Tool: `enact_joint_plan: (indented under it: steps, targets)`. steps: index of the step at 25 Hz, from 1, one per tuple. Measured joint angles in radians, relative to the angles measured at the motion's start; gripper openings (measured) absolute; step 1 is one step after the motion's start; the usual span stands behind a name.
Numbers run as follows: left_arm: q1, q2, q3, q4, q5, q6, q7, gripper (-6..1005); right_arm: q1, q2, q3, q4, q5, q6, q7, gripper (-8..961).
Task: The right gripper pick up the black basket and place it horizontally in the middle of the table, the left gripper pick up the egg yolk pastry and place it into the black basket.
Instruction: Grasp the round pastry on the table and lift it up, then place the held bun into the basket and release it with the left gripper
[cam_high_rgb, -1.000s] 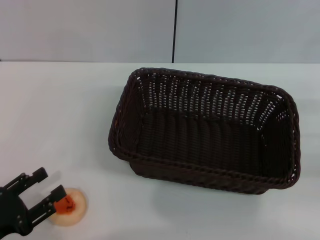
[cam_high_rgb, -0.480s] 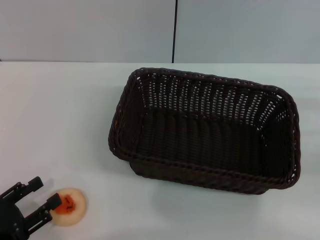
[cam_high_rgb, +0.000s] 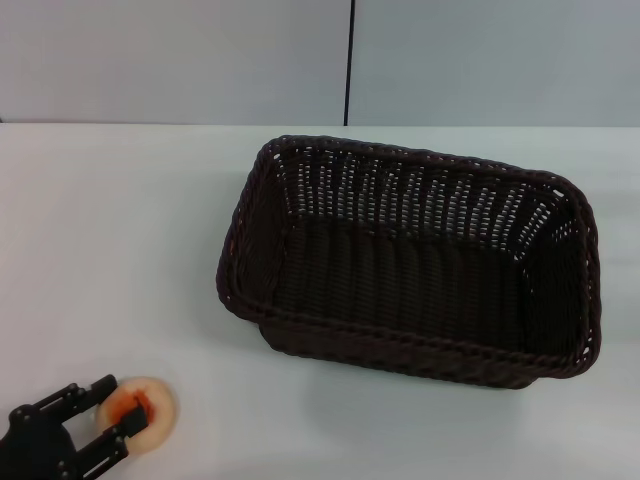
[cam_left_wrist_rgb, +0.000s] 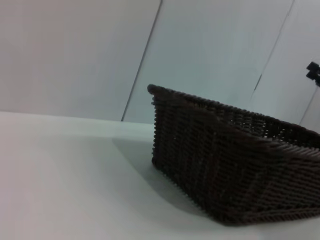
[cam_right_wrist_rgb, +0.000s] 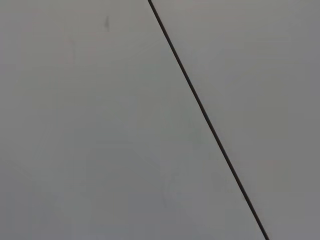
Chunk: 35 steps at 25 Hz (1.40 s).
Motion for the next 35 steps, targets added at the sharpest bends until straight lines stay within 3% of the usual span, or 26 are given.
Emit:
enact_joint_plan:
  steps: [10, 13, 19, 23, 27, 30, 33, 35]
  targets:
    - [-0.003, -0.001, 0.028, 0.001, 0.001, -0.012, 0.004, 556, 0.001, 0.001, 0.0, 0.014, -0.001, 0.002, -0.007, 417]
    - [-0.007, -0.001, 0.037, 0.0, 0.0, -0.011, 0.006, 383, 0.001, -0.001, -0.001, 0.024, -0.001, 0.009, -0.014, 417]
    - [-0.013, -0.001, 0.049, -0.002, 0.0, -0.011, 0.007, 184, 0.001, 0.0, -0.005, 0.025, -0.002, 0.021, -0.014, 417]
    - [-0.032, -0.002, 0.047, -0.003, -0.004, 0.029, 0.0, 156, 0.001, 0.0, -0.006, 0.025, -0.003, 0.025, -0.014, 418]
    - [-0.049, -0.001, -0.007, -0.003, -0.02, 0.127, -0.007, 121, -0.001, 0.001, -0.009, 0.025, -0.003, 0.025, -0.014, 418]
    - [-0.086, -0.002, -0.126, -0.009, -0.027, 0.226, -0.027, 93, -0.003, 0.002, -0.009, 0.025, -0.004, 0.025, -0.014, 418]
    - [-0.135, -0.007, -0.194, -0.044, -0.028, 0.261, -0.03, 84, -0.005, 0.002, -0.009, 0.032, -0.006, 0.024, -0.014, 419]
    - [-0.135, -0.007, -0.194, -0.044, -0.028, 0.261, -0.03, 78, -0.005, 0.003, -0.009, 0.04, -0.007, 0.024, -0.014, 419]
